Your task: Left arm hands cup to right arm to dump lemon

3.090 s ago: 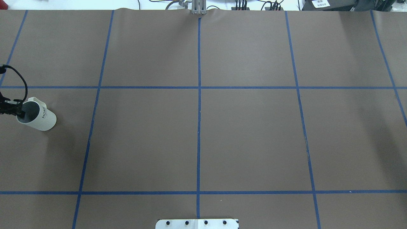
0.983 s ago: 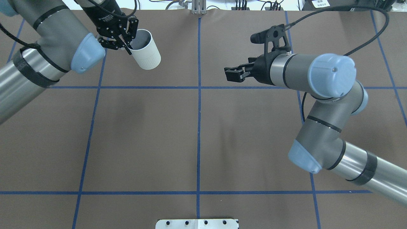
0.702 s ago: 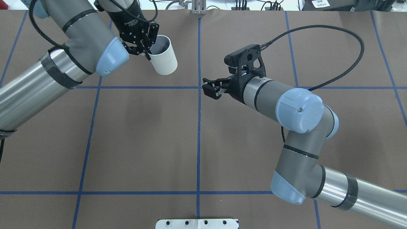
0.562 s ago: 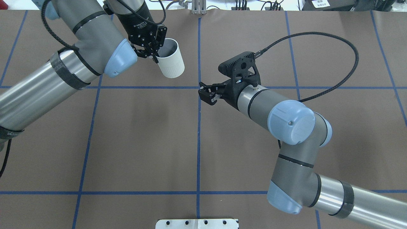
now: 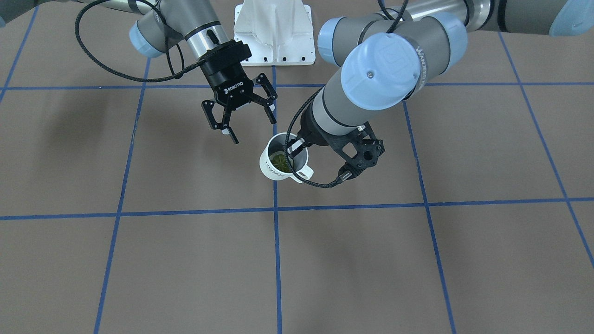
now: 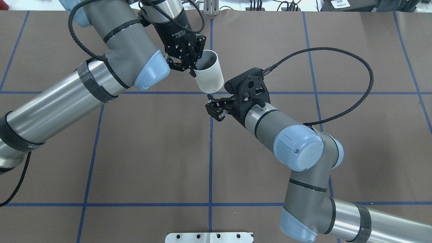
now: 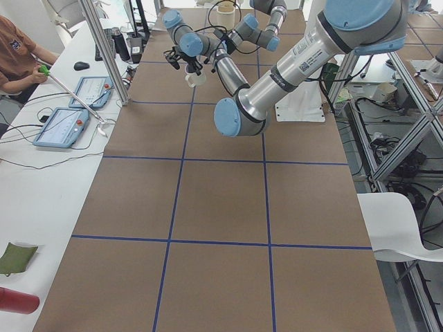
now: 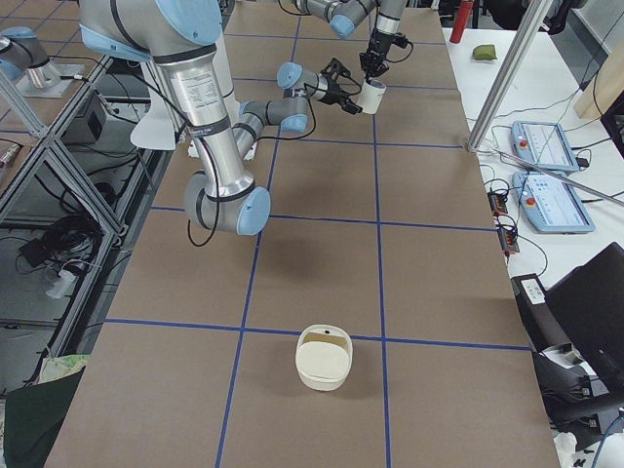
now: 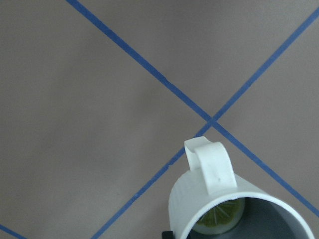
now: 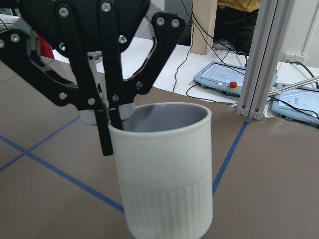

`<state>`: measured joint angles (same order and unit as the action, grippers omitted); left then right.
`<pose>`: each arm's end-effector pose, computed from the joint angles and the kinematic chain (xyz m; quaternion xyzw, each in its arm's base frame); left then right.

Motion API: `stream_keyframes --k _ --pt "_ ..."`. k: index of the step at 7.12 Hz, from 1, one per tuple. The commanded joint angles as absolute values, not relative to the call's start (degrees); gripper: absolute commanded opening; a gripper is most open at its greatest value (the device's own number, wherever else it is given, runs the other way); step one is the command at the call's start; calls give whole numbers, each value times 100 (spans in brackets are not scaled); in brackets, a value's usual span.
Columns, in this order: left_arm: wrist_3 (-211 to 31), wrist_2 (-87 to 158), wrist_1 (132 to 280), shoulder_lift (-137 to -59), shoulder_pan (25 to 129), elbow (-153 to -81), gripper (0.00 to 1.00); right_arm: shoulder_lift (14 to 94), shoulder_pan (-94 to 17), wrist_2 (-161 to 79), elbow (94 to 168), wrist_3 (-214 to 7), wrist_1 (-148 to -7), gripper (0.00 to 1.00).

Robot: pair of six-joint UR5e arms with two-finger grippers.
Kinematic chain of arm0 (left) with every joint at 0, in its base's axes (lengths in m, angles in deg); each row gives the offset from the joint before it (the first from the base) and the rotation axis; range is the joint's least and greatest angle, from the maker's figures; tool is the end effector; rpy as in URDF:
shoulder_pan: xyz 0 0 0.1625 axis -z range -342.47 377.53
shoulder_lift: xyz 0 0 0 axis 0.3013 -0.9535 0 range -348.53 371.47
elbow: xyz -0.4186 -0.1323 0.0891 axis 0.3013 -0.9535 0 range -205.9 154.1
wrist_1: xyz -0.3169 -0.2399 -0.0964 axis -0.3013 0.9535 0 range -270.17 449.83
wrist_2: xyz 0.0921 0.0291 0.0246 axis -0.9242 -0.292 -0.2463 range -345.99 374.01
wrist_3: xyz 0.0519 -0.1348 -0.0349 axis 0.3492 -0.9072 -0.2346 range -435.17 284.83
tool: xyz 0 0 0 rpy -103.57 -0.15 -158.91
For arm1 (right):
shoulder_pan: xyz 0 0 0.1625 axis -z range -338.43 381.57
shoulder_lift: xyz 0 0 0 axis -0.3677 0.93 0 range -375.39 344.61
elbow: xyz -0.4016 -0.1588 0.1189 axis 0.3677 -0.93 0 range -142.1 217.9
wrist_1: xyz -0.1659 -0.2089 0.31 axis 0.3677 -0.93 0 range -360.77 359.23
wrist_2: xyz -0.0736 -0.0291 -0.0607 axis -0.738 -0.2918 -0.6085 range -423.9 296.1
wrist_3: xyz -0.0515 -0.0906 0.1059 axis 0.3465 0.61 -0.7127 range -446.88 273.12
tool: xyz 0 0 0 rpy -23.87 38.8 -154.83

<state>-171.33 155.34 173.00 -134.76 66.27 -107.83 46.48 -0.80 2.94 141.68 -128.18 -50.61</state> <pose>0.4926 -0.5876 0.1274 -0.2621 0.4435 -0.2531 0.8188 -0.5263 -0.4239 0.2194 0.4970 -0.4354 -0.0400 0.7495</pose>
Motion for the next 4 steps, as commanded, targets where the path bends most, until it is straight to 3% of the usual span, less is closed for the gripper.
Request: stream_keyframes --k 1,4 --pt "-17132 15751 17411 -13495 6614 -10773 0 4648 -58 280 14152 -12827 -5052 98" --pt "-17141 15894 17464 -13496 6526 -10799 0 4648 -58 280 14135 -12819 -5052 98"
